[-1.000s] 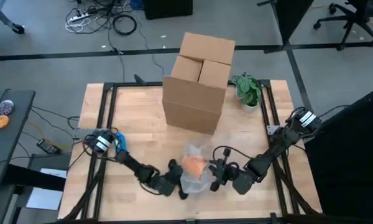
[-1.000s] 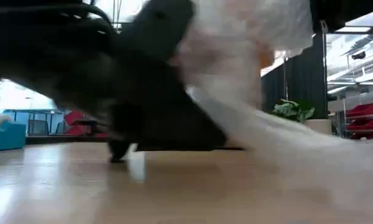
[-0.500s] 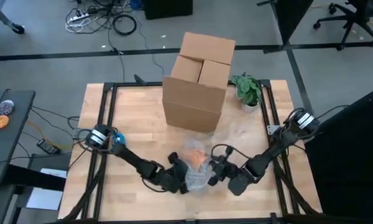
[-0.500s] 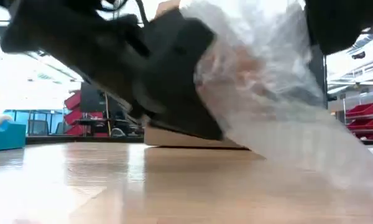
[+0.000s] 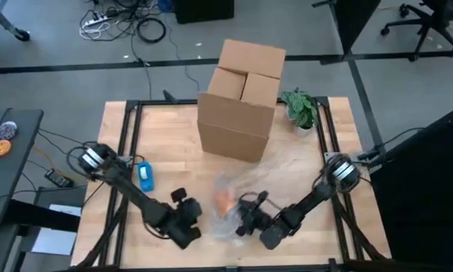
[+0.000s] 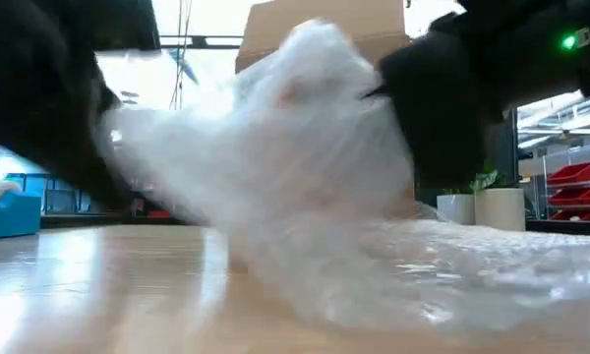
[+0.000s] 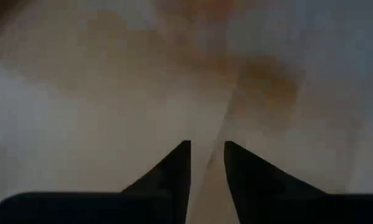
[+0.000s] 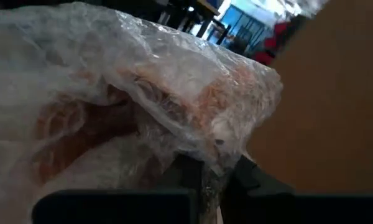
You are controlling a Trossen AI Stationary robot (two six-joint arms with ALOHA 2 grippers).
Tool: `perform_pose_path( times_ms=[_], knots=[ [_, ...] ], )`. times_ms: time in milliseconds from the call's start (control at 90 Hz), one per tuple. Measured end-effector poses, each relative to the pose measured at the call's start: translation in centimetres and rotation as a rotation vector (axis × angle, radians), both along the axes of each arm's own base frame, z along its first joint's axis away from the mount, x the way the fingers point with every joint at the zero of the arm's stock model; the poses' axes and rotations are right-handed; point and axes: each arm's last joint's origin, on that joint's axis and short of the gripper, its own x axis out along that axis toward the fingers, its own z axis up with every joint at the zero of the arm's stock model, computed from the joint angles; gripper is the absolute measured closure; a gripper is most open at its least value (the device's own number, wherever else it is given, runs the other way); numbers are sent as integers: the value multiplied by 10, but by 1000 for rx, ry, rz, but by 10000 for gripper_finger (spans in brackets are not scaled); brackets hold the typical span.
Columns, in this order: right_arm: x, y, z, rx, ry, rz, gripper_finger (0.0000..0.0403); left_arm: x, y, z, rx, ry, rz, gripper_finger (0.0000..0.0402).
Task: Wrap mug
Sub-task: Wrap the orange mug using the transparent bubble wrap
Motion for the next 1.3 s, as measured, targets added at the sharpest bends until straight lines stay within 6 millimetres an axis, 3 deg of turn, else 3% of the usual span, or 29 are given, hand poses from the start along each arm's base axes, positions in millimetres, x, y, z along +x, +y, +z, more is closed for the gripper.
perform_pose_path(
  times_ms=[200, 389, 700, 867, 1000, 1300],
  knots=[
    [41, 27, -9, 29, -46, -18, 403, -12, -17, 8, 117, -188, 4, 321],
    [61, 44, -10, 14, -36, 13, 400, -12, -23, 11, 127, -229, -17, 321],
    [66, 45, -15, -11, 27, 59, 396, 1, -40, 56, 188, -111, -264, 318],
    [66, 45, -15, -11, 35, 76, 395, -5, -33, 64, 299, 14, -297, 303],
    [67, 46, -16, -6, 43, 104, 394, -5, -31, 68, 390, 6, -284, 287],
    [68, 46, -17, -1, 60, 157, 379, 11, -22, 65, 322, 109, -410, 268]
  ],
)
